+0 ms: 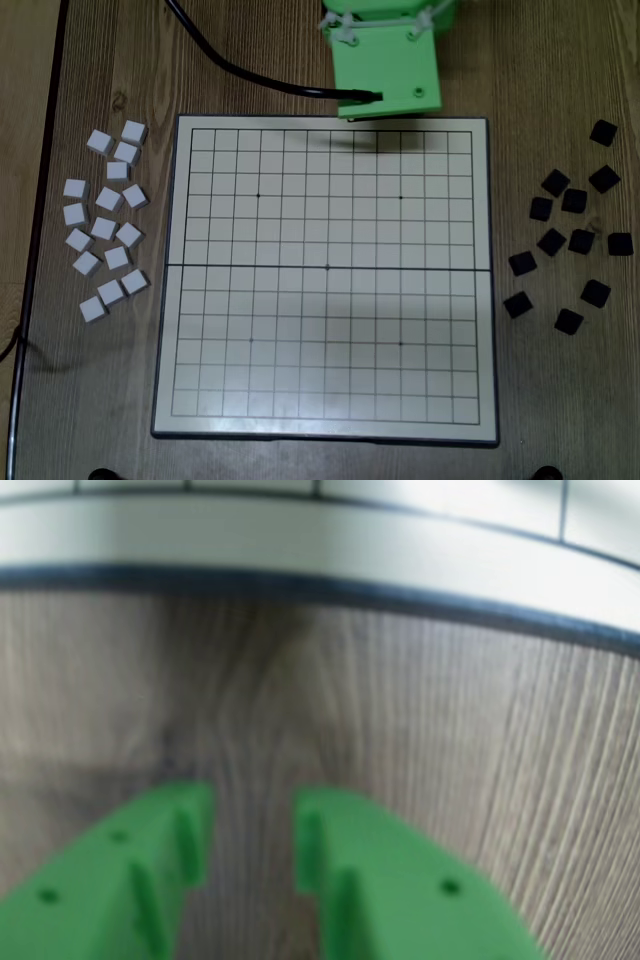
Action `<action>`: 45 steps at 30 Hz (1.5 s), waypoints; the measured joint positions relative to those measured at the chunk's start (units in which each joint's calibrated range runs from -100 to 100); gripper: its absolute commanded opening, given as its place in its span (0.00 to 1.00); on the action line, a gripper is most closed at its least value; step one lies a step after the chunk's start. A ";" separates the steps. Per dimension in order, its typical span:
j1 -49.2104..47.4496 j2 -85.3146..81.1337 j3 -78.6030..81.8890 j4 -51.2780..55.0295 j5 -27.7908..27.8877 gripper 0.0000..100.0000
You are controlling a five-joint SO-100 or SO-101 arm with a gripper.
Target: Grasp a Black stone and put it on the board on position (0,0).
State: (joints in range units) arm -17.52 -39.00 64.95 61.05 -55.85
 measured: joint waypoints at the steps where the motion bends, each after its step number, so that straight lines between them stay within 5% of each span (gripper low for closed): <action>1: -0.43 1.00 -1.34 -0.32 -0.24 0.06; 12: -12.08 16.53 -15.29 -0.40 -7.67 0.06; 21: -26.20 33.70 -46.67 20.15 -14.21 0.05; 26: -29.43 39.27 -58.92 22.61 -14.75 0.05; 45: -39.57 51.69 -62.49 16.10 -25.45 0.06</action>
State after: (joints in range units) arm -57.09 12.69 2.46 77.15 -81.29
